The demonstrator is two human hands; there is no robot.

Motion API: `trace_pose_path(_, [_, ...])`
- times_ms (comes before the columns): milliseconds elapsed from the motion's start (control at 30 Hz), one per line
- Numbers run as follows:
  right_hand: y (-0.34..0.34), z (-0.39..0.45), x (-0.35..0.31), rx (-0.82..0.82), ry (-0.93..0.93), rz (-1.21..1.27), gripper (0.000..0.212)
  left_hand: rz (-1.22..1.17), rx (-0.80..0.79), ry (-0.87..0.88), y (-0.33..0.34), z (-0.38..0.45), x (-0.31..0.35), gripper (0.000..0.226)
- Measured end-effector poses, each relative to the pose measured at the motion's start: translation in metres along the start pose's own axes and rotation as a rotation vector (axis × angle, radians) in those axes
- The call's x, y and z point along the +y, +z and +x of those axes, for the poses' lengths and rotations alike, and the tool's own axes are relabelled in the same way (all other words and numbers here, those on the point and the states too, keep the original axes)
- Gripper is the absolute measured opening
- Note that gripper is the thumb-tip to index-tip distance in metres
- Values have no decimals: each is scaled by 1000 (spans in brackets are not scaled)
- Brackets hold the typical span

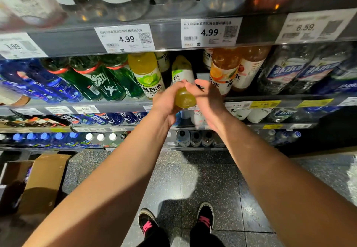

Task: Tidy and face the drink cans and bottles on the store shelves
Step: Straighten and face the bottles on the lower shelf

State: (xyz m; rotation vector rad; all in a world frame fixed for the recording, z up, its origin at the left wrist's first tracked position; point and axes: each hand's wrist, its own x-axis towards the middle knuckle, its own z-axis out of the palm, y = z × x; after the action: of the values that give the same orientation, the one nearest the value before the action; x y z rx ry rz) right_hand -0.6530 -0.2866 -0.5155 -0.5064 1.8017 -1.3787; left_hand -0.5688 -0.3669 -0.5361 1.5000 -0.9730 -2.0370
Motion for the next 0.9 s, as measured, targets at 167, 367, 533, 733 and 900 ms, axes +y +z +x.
trace_pose_path(167, [-6, -1, 11, -120, -33, 154, 55, 84, -154, 86, -12, -3, 2, 37])
trace_pose_path(367, [-8, 9, 17, -216, -179, 127, 66, 331, 14, 405, -5, 0, 3, 46])
trace_pose_path(533, [9, 27, 32, -96, -276, 53, 72, 395, 33, 583, -6, 14, -8, 64])
trace_pose_path(733, [17, 39, 41, -80, -269, -64, 82, 546, 280, 641, 6, 20, -17, 61])
trace_pose_path(900, [12, 48, 26, -86, -115, 59, 39, 567, 351, 642, 19, 21, -11, 55])
